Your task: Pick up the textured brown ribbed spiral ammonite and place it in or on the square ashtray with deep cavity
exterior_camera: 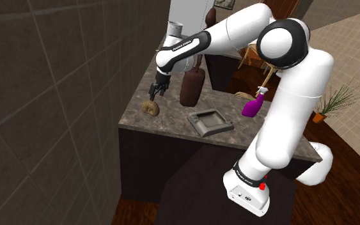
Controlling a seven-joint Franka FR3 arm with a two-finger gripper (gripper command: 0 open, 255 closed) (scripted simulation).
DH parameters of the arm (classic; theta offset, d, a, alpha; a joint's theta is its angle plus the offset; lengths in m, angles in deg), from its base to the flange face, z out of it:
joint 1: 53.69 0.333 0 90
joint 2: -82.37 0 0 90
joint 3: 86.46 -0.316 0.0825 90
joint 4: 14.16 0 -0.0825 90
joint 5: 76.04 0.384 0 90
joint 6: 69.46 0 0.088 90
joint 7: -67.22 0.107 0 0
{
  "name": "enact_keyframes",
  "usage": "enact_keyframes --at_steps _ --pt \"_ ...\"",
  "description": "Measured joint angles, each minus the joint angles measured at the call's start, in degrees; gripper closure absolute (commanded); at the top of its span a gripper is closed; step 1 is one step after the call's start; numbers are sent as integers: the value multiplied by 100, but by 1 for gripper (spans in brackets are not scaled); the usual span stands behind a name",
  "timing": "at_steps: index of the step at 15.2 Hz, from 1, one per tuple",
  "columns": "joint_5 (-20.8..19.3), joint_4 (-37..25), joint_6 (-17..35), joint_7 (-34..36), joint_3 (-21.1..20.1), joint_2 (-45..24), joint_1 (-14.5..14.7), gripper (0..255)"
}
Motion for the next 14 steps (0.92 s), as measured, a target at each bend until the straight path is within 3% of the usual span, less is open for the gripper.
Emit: enact_keyframes --at_steps 7,14 --pt "198 -102 457 -176 -90 -587 -16 0" --pt "230 -98 557 -192 -110 -679 -11 0"
